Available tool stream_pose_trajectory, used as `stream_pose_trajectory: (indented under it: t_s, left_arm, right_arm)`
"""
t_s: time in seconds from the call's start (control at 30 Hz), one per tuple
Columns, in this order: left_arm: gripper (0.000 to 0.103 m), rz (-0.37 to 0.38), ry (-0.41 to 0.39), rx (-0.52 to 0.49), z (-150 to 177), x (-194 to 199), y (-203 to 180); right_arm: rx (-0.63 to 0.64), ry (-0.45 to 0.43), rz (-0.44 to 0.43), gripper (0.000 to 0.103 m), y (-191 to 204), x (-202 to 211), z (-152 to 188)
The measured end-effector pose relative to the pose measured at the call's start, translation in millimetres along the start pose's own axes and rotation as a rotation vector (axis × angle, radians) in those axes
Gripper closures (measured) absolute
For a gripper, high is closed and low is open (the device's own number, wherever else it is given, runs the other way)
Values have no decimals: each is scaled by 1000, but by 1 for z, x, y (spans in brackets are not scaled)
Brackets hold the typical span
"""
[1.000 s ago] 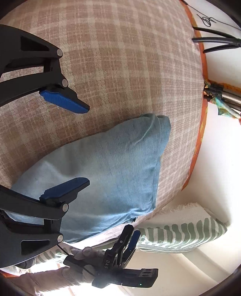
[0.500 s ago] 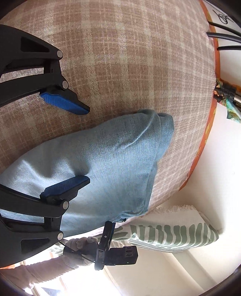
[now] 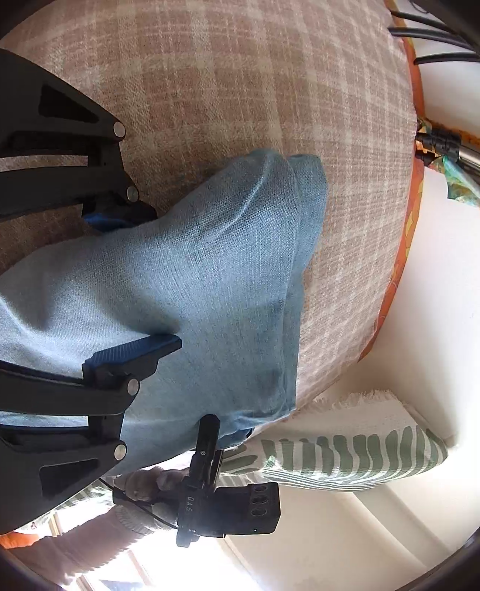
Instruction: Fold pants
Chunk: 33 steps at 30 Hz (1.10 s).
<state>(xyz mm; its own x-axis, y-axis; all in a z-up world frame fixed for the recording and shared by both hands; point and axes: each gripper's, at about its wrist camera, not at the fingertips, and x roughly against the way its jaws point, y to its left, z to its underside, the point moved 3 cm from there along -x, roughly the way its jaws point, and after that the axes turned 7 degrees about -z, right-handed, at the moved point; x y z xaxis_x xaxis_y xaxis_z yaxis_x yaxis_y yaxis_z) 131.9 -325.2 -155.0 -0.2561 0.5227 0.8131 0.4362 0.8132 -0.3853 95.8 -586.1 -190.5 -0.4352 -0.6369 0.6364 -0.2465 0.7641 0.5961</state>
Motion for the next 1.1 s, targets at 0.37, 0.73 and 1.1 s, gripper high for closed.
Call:
stream_pose_trajectory:
  t_s: [0.37, 0.73, 1.1]
  left_arm:
    - [91, 0, -82, -66, -7, 33, -19]
    - [92, 22, -212, -203, -51, 82, -66]
    - [93, 25, -276, -209, -167, 65, -77]
  right_arm:
    - [64, -105, 168, 95, 47, 31, 1]
    - [135, -251, 247, 97, 96, 90, -27]
    - [105, -383, 295, 97, 70, 113, -137]
